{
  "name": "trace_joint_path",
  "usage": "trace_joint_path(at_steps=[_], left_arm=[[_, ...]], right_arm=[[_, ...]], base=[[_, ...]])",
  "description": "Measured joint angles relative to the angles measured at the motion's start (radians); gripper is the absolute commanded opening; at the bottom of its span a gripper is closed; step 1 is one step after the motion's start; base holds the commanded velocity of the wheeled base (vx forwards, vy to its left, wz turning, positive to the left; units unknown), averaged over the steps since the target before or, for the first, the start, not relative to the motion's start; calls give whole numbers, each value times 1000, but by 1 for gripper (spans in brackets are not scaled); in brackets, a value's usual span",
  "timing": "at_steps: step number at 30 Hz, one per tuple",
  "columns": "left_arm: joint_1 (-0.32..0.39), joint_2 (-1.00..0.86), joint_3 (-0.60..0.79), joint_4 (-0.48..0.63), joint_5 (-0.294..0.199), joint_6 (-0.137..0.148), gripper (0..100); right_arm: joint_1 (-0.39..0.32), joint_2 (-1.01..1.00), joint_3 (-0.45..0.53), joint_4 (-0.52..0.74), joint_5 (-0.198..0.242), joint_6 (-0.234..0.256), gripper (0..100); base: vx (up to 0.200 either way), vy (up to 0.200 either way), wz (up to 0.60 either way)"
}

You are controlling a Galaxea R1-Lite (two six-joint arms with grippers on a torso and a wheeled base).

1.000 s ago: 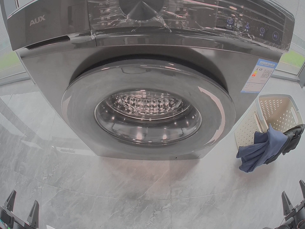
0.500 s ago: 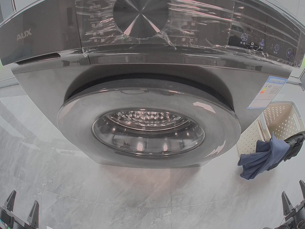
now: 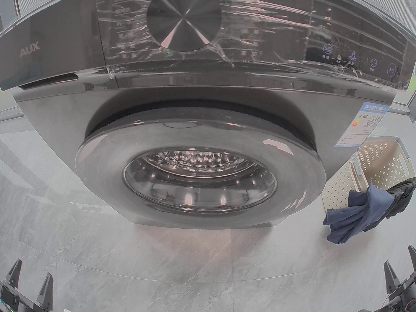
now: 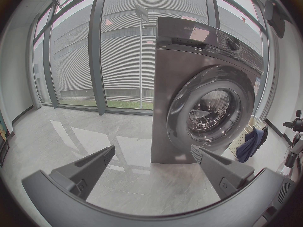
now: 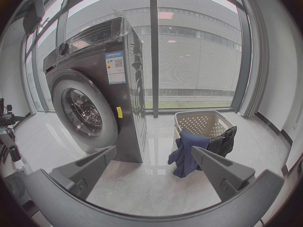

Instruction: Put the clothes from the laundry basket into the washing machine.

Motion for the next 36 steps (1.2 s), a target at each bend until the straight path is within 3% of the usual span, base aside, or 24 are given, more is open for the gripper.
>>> trace_joint_path(at_steps=[9, 36], left_arm=[[0, 0, 0, 0, 0, 0, 100], [0, 0, 0, 0, 0, 0, 100]], right_arm=[[-1, 0, 0, -1, 0, 0, 100], [-2, 0, 0, 1, -9, -1, 100]], base=[[133, 0, 0], [0, -22, 0]])
